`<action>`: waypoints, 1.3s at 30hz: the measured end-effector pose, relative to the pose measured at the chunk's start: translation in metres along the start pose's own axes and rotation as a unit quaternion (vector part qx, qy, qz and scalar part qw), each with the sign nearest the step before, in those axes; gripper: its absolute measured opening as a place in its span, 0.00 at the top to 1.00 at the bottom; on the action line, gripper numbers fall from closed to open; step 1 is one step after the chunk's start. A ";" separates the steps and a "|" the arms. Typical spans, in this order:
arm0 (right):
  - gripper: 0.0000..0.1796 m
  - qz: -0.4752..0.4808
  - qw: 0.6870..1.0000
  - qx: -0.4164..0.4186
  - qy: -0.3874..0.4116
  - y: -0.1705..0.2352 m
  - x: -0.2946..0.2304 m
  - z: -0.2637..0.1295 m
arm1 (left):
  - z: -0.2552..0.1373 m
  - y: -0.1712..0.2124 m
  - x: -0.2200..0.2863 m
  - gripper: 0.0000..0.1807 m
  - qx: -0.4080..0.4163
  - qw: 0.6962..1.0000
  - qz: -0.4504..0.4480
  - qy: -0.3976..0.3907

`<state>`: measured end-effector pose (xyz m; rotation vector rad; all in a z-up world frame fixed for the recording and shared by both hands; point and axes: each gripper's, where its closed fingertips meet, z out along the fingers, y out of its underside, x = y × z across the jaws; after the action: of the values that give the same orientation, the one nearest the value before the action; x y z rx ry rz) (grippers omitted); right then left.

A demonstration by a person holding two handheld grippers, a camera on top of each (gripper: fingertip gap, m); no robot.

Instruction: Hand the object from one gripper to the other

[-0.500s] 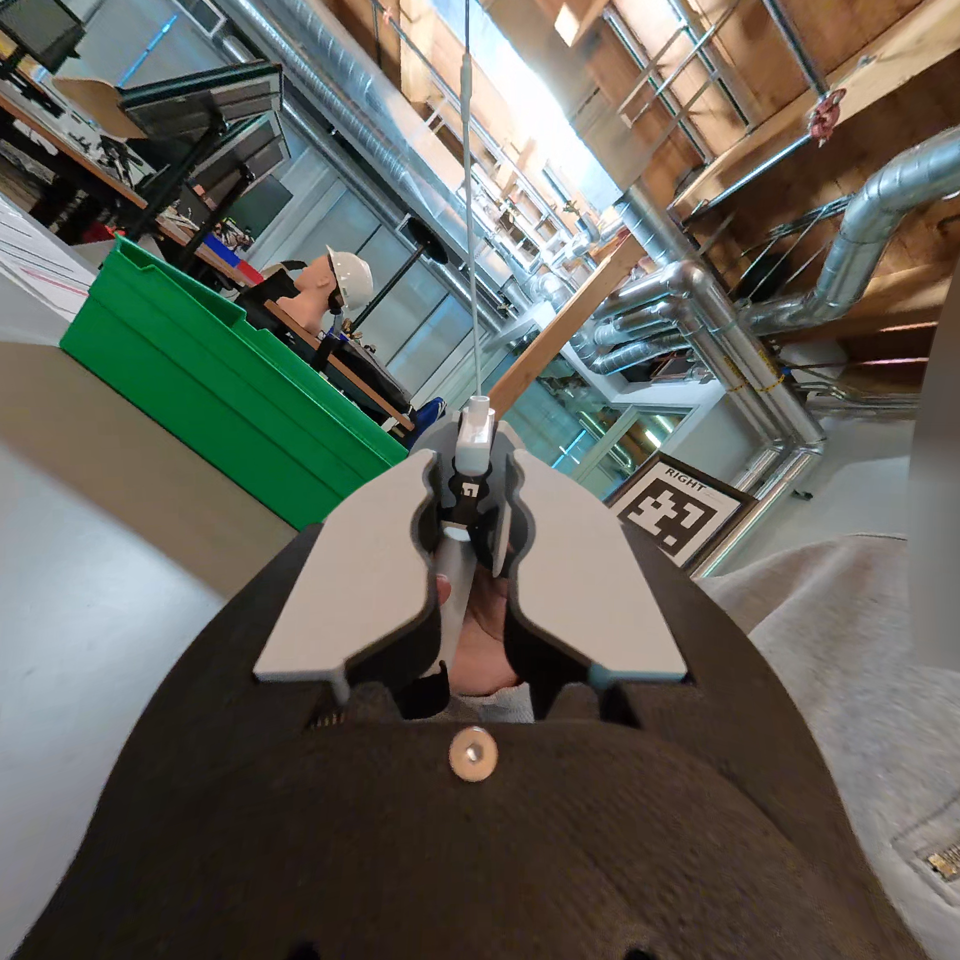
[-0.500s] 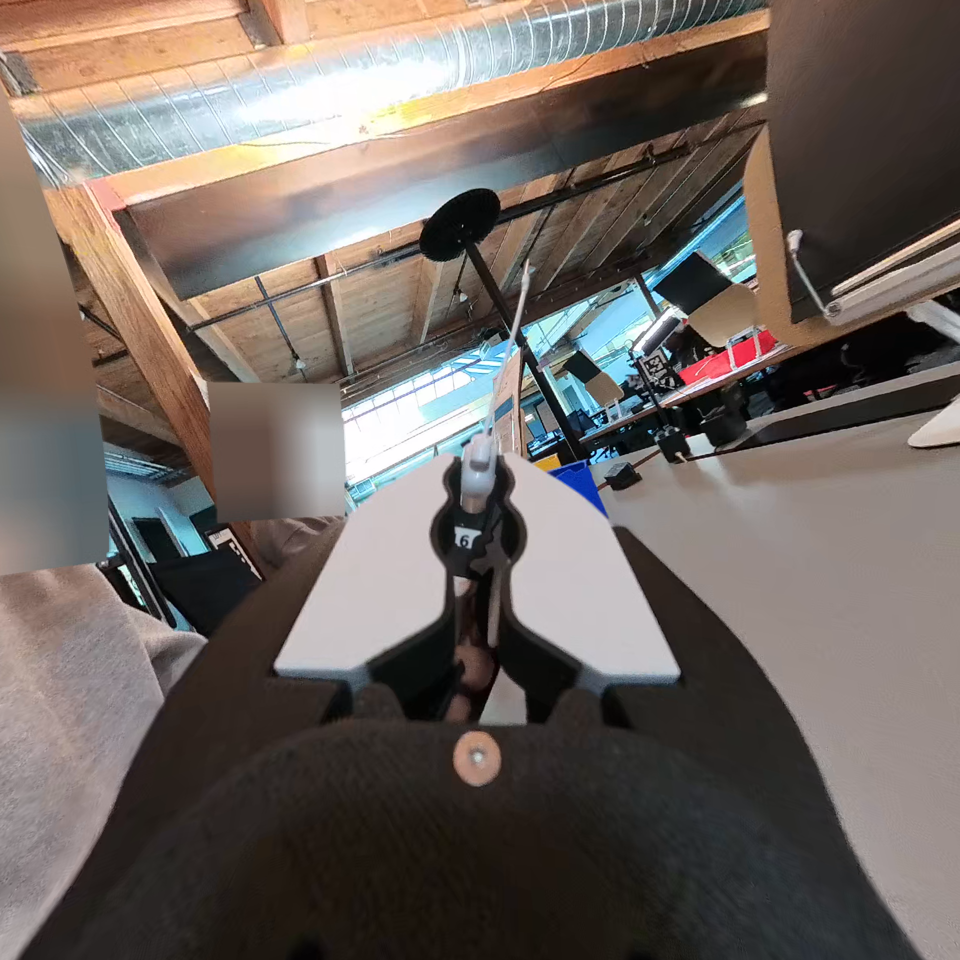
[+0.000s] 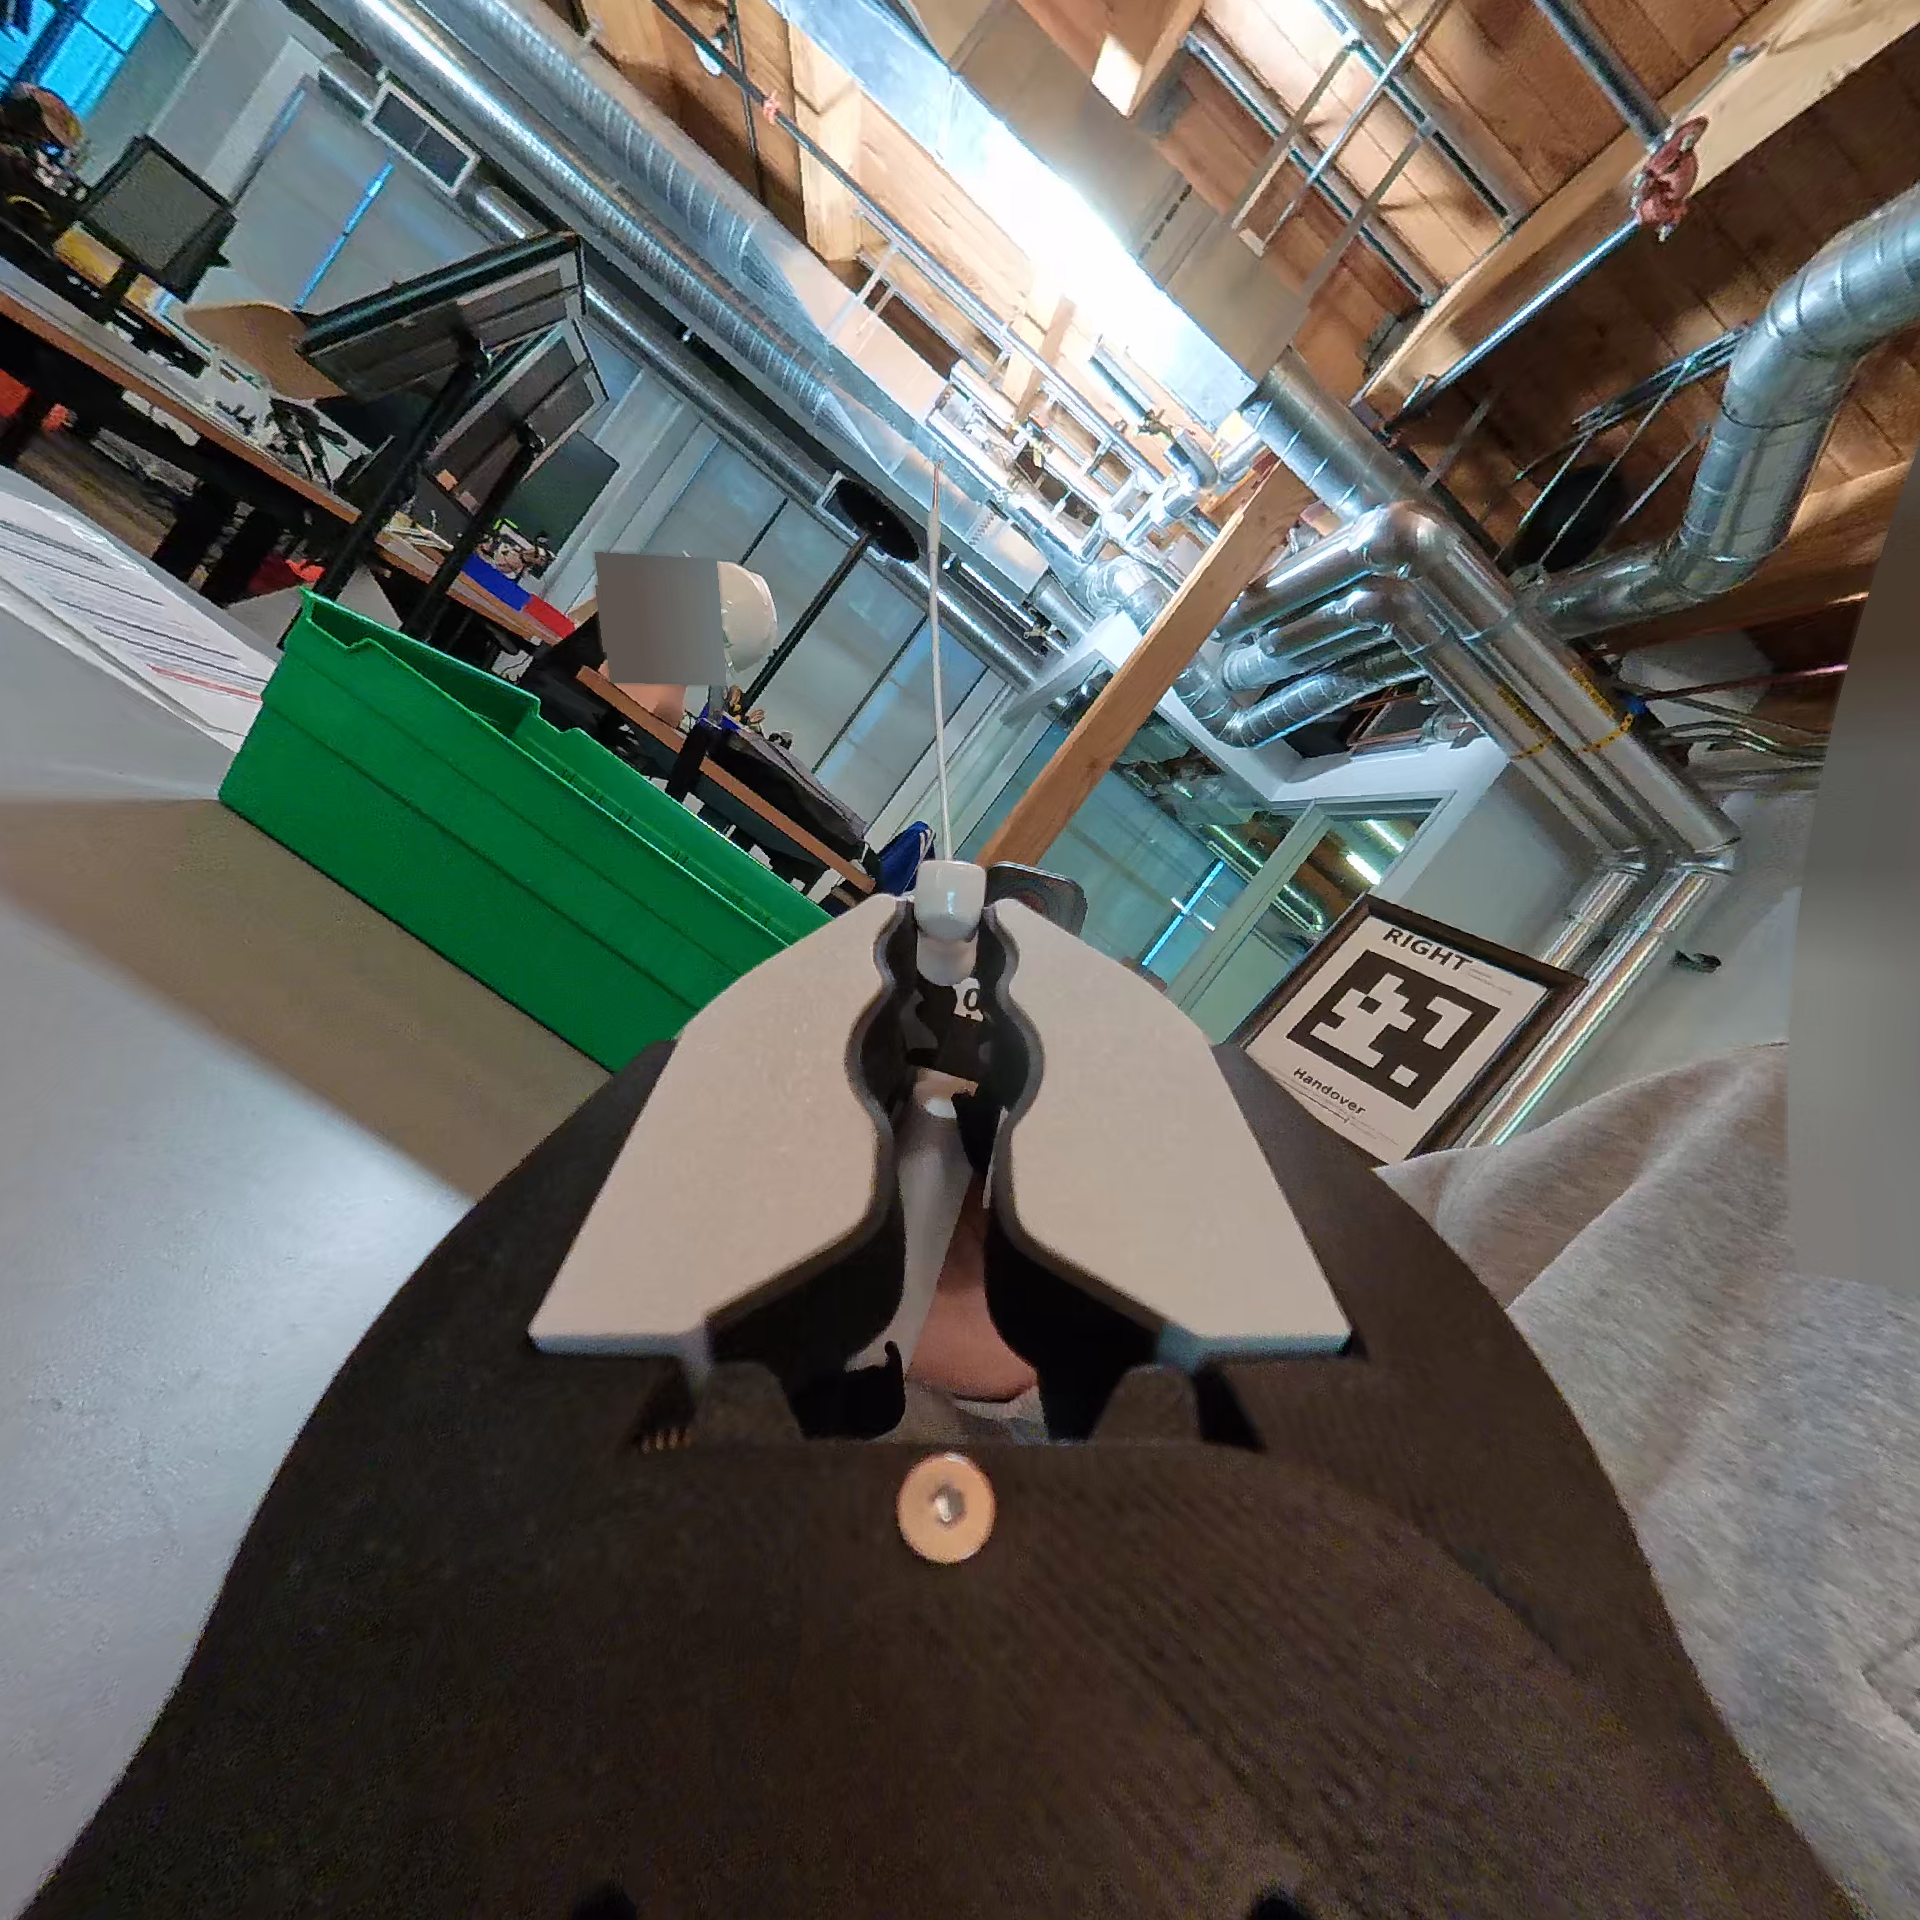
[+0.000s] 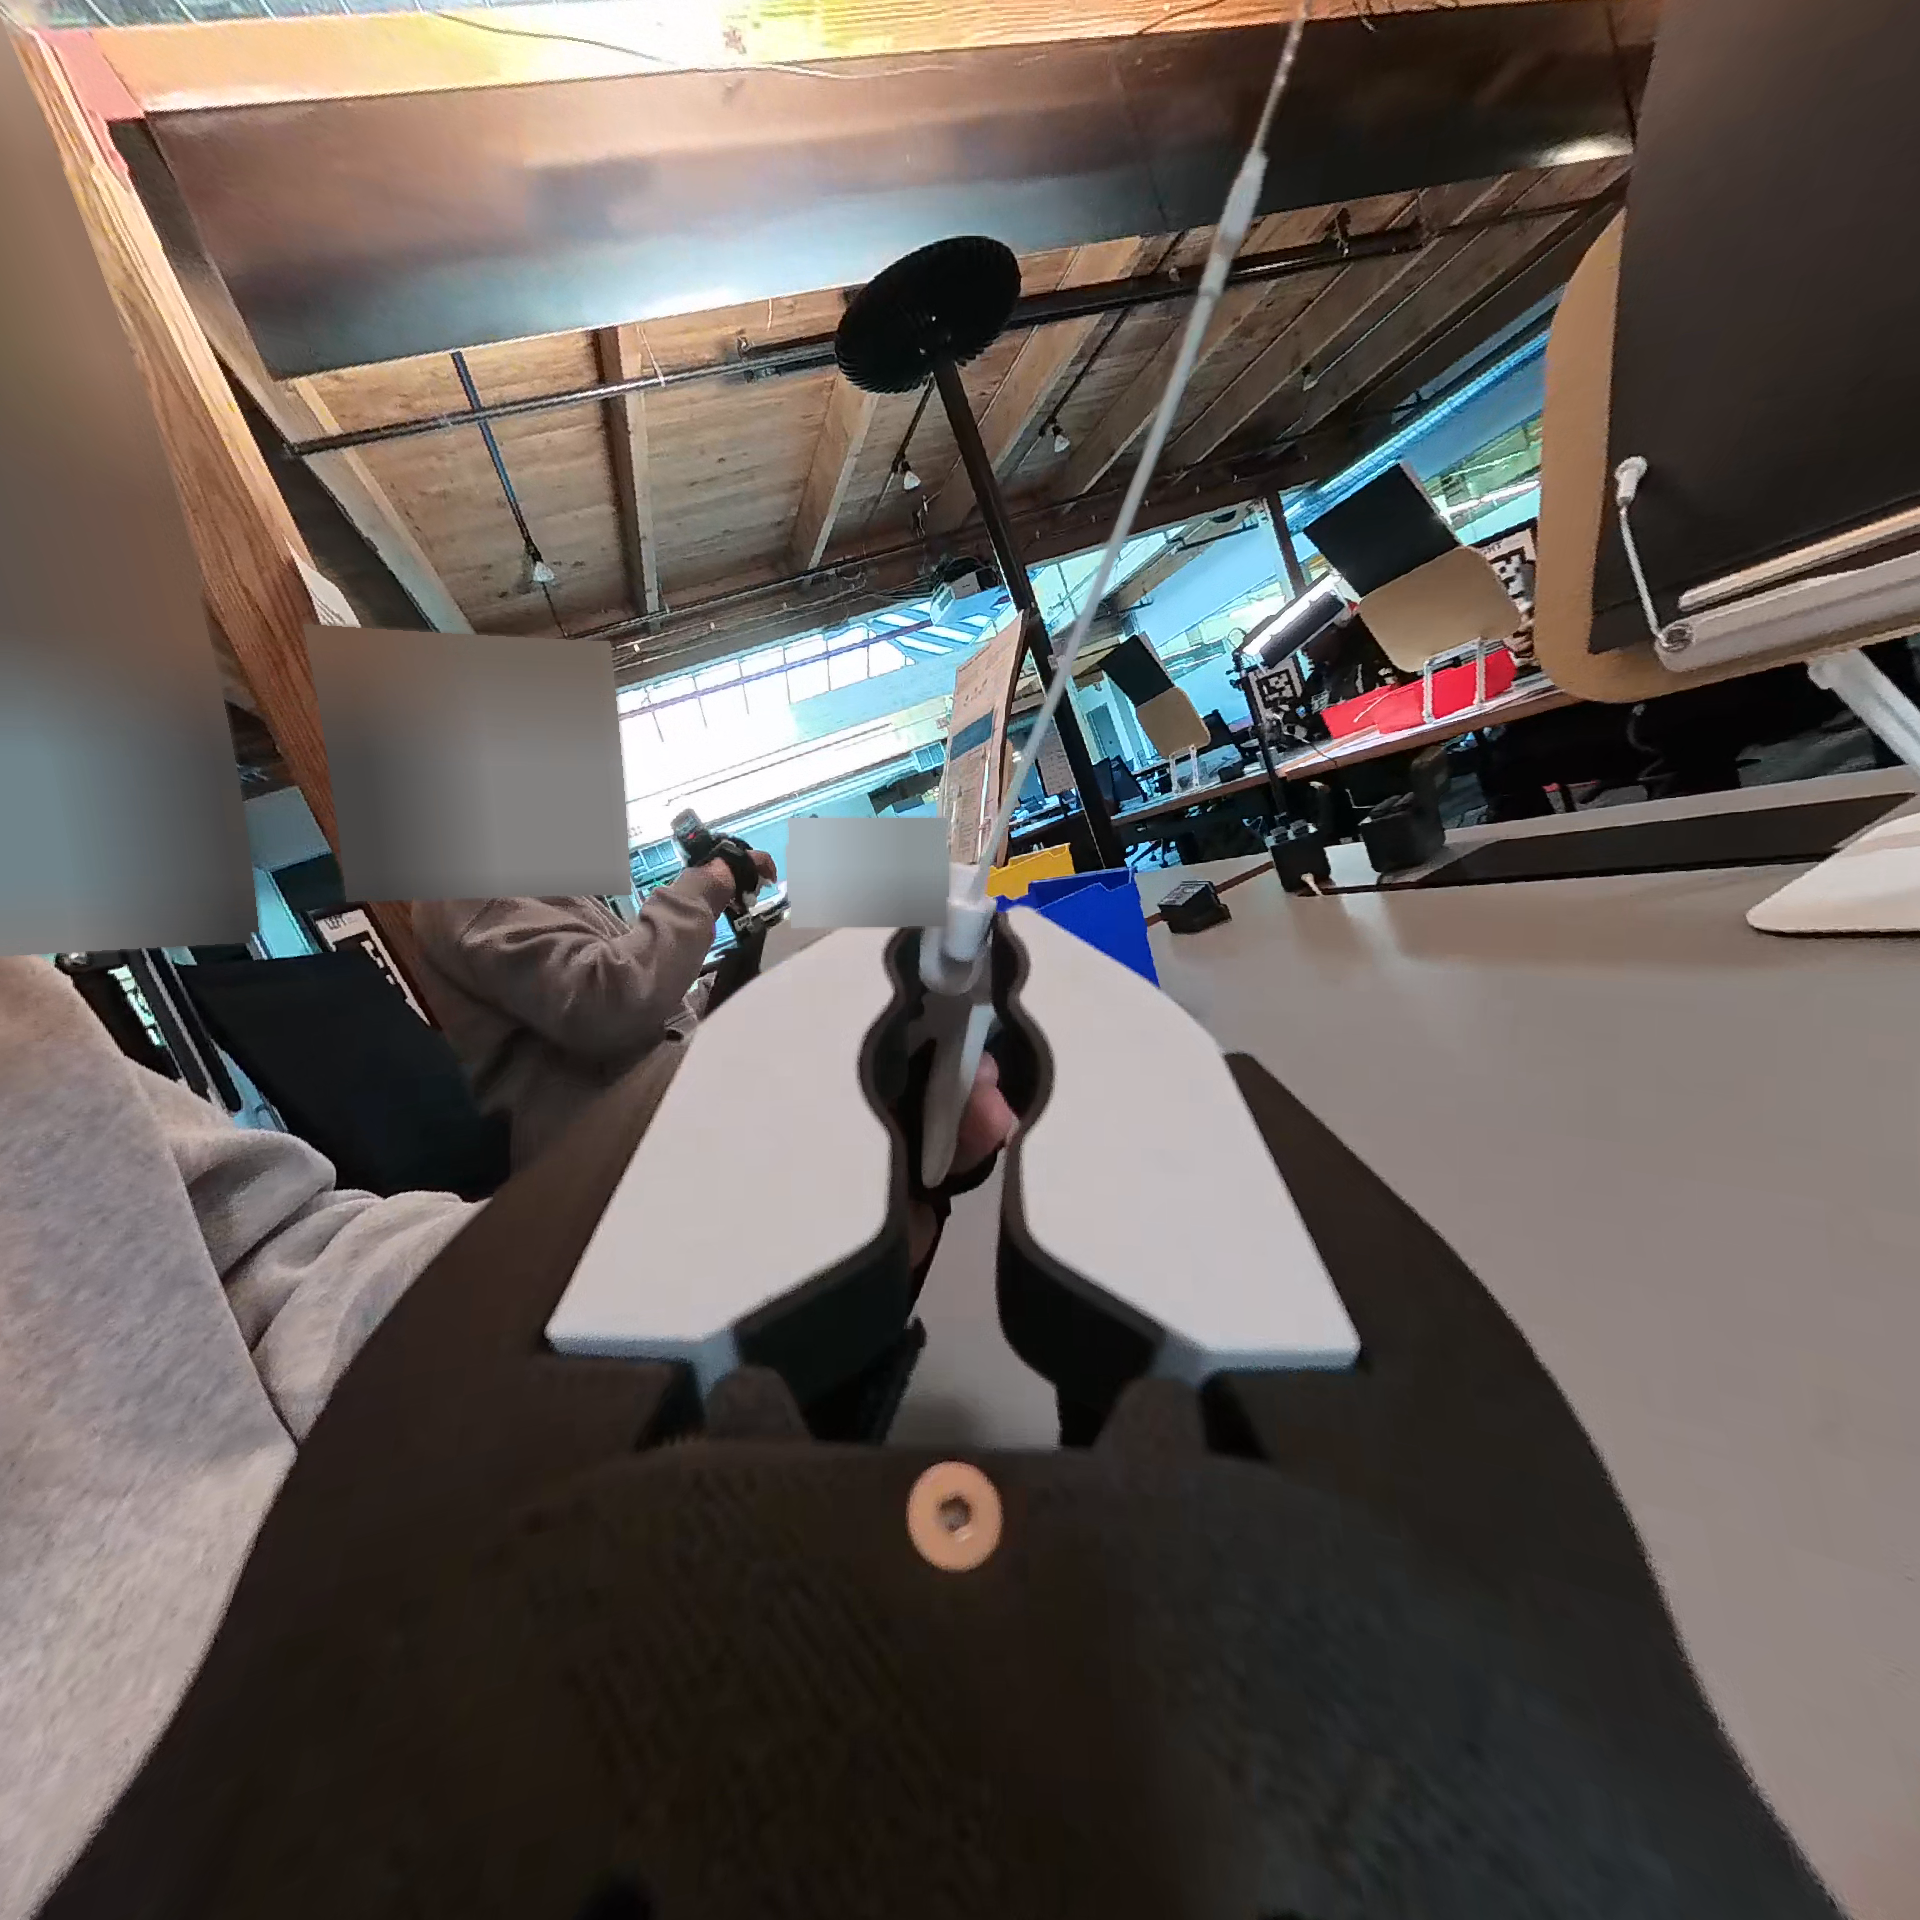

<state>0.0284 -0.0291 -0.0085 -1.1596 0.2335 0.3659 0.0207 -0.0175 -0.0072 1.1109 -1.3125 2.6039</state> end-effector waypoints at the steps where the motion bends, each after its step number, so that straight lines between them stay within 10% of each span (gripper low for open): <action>1: 0.92 -0.001 1.000 -0.001 0.001 -0.001 0.000 0.000 | -0.001 -0.002 0.000 0.94 0.006 1.000 -0.002 0.003; 13: 0.73 0.002 0.999 0.000 0.041 -0.035 0.028 -0.018 | -0.003 0.004 -0.006 0.94 -0.019 1.000 0.004 0.009; 39: 0.99 0.030 0.997 -0.070 -0.011 -0.019 0.007 -0.014 | 0.001 0.018 -0.008 0.93 -0.039 0.999 -0.009 0.009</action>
<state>0.0421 -0.0472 0.0000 -1.2885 0.2266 0.4546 0.0214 -0.0282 -0.0240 1.0785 -1.3815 2.5206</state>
